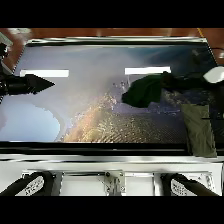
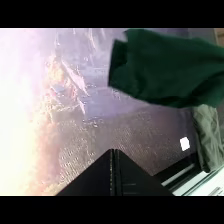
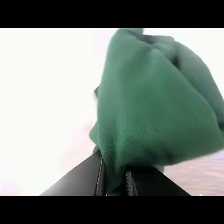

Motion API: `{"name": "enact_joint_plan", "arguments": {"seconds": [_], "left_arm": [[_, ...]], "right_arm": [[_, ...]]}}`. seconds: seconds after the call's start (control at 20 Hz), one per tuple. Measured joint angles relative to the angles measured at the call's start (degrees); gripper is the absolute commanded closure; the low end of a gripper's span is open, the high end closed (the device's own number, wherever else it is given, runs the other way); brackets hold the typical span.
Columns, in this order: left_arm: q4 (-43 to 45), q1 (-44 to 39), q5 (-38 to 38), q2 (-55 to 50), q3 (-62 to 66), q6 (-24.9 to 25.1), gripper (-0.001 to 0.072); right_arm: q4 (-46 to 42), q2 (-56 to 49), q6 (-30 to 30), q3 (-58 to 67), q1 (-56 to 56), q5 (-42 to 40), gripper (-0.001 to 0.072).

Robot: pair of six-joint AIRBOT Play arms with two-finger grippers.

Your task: Fold the shirts.

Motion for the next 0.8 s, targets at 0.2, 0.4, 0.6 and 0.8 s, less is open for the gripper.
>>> {"name": "enact_joint_plan", "arguments": {"seconds": [0.2,0.4,0.6,0.8], "left_arm": [[-1.7,-0.1,-3.4,1.0,0.0,-0.2,0.0672],[-2.2,-0.5,-8.2,2.2,0.0,-1.8,0.0672],[-2.4,-2.3,-10.5,3.5,0.0,-4.0,0.0672],[-2.5,-4.9,-9.2,3.8,0.0,-4.7,0.0671]], "right_arm": [[-1.7,2.5,0.9,0.2,-14.3,1.4,0.0630],[-5.7,3.2,0.5,0.3,-26.1,0.9,0.0630],[-10.1,3.3,-0.2,0.3,-35.2,-2.2,0.0630],[-13.6,3.3,-0.9,0.3,-40.5,0.3,0.0630]]}}
